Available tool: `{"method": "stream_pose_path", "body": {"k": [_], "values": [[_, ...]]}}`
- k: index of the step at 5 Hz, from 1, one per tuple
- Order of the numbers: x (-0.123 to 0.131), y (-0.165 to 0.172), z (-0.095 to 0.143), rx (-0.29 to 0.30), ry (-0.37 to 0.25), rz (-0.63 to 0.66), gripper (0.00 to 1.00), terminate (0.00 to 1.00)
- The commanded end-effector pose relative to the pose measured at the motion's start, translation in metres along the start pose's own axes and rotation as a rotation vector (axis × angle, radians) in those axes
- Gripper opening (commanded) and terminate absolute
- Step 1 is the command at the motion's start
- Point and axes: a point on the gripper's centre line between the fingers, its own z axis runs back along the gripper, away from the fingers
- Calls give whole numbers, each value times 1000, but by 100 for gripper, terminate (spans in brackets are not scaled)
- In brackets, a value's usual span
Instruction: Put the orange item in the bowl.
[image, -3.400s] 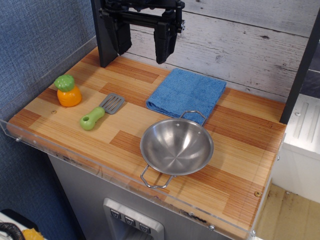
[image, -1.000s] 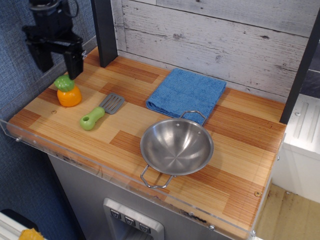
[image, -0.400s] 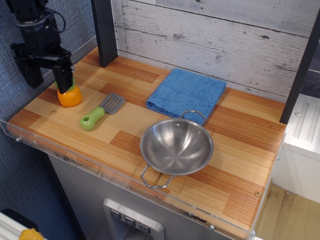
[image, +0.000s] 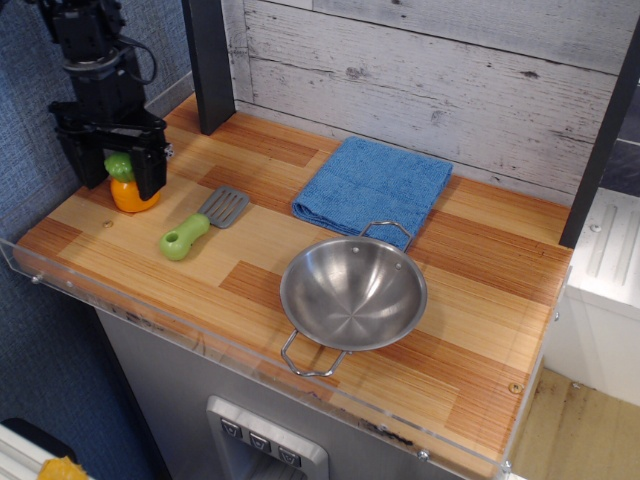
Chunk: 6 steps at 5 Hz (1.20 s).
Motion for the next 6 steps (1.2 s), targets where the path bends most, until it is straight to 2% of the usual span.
{"method": "stream_pose_path", "body": {"k": [1,2,3,4,5,6], "values": [[2,-3,17,32,-57,1,0,0],[2,-4,20,33,-67,7,0,0],[1,-8,32,45,-95,7,0,0],[1,-24,72,28,-182,31,0,0],[-6,-59,112,-44,-231,106,0,0],[-21,-103,135,-117,-221,79,0,0]]}}
